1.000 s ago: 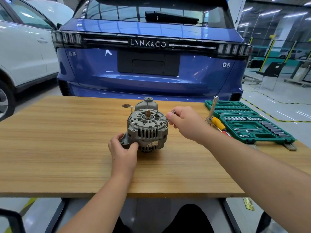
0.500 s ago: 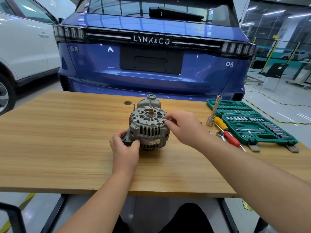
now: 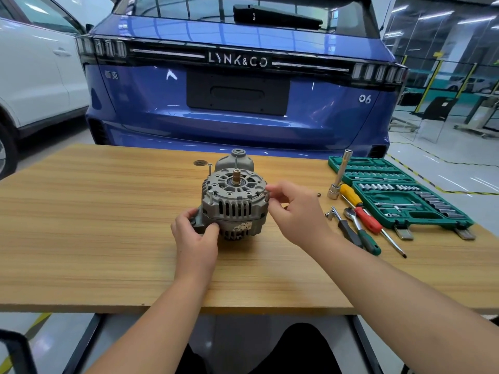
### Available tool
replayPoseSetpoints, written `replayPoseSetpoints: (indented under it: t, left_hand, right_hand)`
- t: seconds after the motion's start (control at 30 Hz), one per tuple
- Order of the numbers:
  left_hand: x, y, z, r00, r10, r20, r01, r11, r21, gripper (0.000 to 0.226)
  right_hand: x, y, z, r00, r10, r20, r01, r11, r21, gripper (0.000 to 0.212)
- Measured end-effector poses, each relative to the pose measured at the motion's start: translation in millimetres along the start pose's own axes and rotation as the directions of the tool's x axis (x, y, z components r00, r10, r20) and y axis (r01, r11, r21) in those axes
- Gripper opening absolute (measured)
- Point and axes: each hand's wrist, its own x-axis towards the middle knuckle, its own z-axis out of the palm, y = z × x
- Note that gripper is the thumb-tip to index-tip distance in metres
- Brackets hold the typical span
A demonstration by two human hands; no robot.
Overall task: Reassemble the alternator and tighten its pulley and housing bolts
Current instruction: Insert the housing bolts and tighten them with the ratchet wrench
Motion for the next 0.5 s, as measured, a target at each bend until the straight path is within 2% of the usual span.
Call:
replayPoseSetpoints:
  t: [0.1,0.23,0.27,0.3,0.37,0.43,0.5]
  left_hand:
    - [4,-1,0,0.999,-0.022,-0.032,0.019,0.997,-0.072,0.038]
    - [13,-6,-4,0.978,-0.171,-0.117,0.157,0.981,-0.115,0.036]
    - [14,-6,-4,0.972,-0.186,-0.141,0.173,0.98,-0.096,0.036]
    - [12,-4,-3,0.973,-0.168,-0.158,0.16,0.985,-0.06,0.035]
    - [3,0,0,0.988,-0.051,-0.147,0.057,0.998,0.039,0.028]
    - [-6,3,3,0.998,0.055,-0.039,-0.052,0.995,0.086,0.027]
    - [-12,8,2,0.996,0.054,0.075,-0.059,0.997,0.059,0.038]
  right_hand:
    - [-5,-3,6,0.999,0.046,-0.022,-0.045,0.998,0.053,0.029]
    - [-10,-2,-1,0.998,0.025,0.066,-0.038,0.977,0.208,0.029]
    - [-9,3,-5,0.997,0.051,0.061,-0.063,0.978,0.201,0.029]
    - [-3,12,-8,0.994,0.1,0.042,-0.106,0.983,0.148,0.027]
    - [21,38,-13,0.967,0.251,0.032,-0.247,0.963,-0.105,0.026]
    - [52,69,-16,0.883,0.461,0.086,-0.396,0.832,-0.389,0.031]
    - [74,93,-17,0.765,0.628,0.139,-0.426,0.657,-0.622,0.031]
